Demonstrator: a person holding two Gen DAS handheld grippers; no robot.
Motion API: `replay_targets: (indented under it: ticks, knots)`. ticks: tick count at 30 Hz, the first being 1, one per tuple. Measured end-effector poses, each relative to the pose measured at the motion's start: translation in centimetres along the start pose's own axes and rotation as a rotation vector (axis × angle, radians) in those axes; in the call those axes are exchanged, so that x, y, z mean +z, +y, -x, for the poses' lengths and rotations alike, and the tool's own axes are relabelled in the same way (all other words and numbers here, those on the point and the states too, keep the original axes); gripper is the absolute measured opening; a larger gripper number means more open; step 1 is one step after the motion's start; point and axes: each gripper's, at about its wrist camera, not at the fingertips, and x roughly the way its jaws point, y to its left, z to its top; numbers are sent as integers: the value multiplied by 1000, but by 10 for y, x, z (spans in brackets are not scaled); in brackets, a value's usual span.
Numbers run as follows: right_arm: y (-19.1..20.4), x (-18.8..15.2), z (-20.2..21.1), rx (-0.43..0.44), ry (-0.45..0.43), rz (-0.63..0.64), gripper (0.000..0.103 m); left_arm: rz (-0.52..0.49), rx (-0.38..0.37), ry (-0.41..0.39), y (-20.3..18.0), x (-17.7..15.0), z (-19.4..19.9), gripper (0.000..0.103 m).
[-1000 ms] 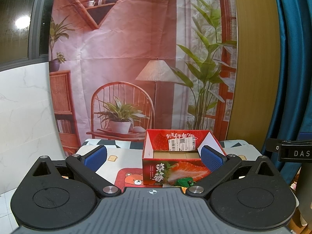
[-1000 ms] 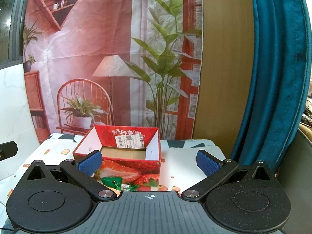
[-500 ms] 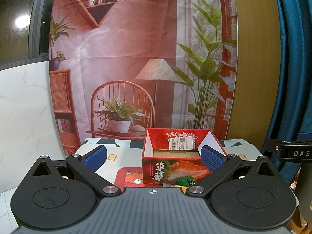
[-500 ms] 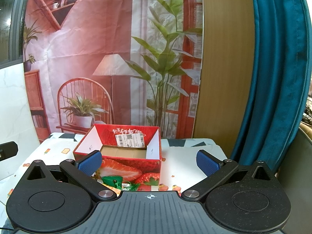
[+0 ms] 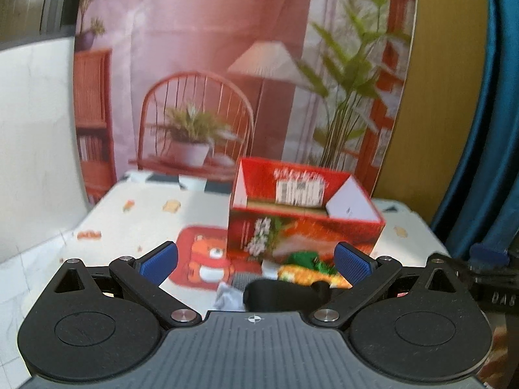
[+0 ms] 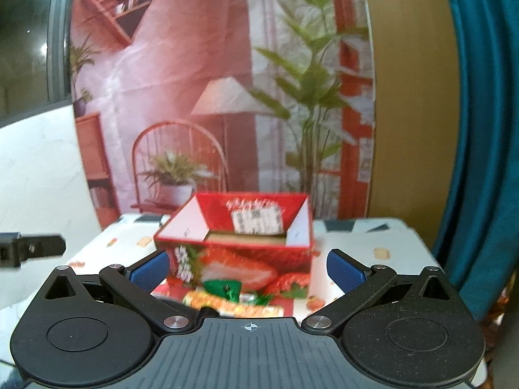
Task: Organize soft objects
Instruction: 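Lower both tools toward the pile of soft items before the box, then close the left tool on the blue snack bag while the right tool also grips it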
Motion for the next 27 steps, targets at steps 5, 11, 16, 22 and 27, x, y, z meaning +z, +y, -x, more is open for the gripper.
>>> replay_targets:
  ticks: [5,11,16,22,27]
  knots:
    - [1,-31,-30,33,113,2,103,-54,9,65,2,-22,-28,103]
    - [-8,-63,-62,17,246,-40,103,-38,-24,161,13,-42,-59,103]
    - [0,-86,-79,31,320,14,103,-30,-66,244,20,-61,-83,100]
    - [6,-104,-98,80,415,35,93,-52,-124,299,18,-82,-107,93]
    - [4,-113,-109,106,450,30,85,-61,-181,342,16,-95,-125,79]
